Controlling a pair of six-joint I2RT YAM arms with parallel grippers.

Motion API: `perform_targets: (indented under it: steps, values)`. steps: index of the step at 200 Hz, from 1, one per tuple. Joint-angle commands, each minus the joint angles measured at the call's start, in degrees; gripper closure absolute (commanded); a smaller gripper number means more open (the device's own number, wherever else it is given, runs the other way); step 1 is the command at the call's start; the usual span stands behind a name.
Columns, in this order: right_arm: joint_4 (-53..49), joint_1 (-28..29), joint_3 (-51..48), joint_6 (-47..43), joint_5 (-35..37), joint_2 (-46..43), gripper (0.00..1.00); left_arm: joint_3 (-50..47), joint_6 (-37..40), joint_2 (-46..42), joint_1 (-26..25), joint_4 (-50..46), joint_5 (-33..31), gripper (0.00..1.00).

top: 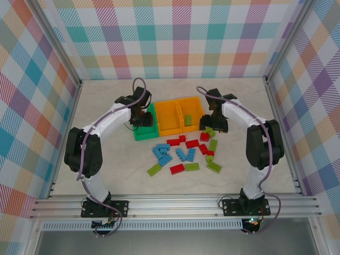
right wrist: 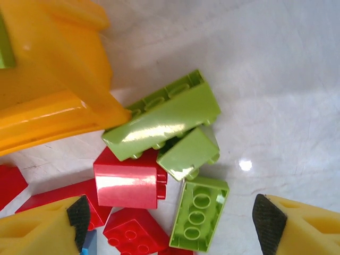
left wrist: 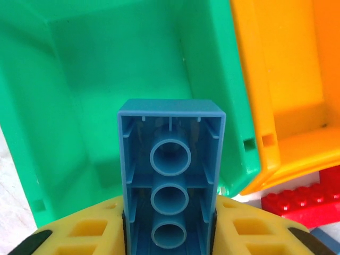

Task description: Sort the legos into containers by color

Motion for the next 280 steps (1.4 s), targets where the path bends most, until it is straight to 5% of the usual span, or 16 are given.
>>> perform_targets:
  steps: [1, 47, 101, 243, 280]
  values:
    - [1.96, 0.36, 1.92, -8.9, 0.01, 1.53, 0.15, 3.11, -2.88, 1.86, 1.2, -1.1, 0.89, 0.64]
    - [4.91, -0.29, 3.22, -15.74, -0.75, 4.69, 0.1, 6.09, -3.33, 5.25, 1.38, -2.18, 1.83, 0.58]
    - [8.71, -1.68, -0.94, -19.84, -3.67, 4.8, 0.11, 4.63, -4.83, 3.82, 1.38, -1.57, 0.79, 0.38]
    - [10.98, -2.07, -0.01, -21.62, 0.92, 8.42, 0.23, 0.06, -6.65, -2.28, 1.37, -0.34, 0.22, 0.35]
    - [9.28, -2.06, 0.17, -22.25, 1.01, 8.92, 0.41, -0.86, -6.75, -3.76, 1.3, -0.23, -0.69, 0.35]
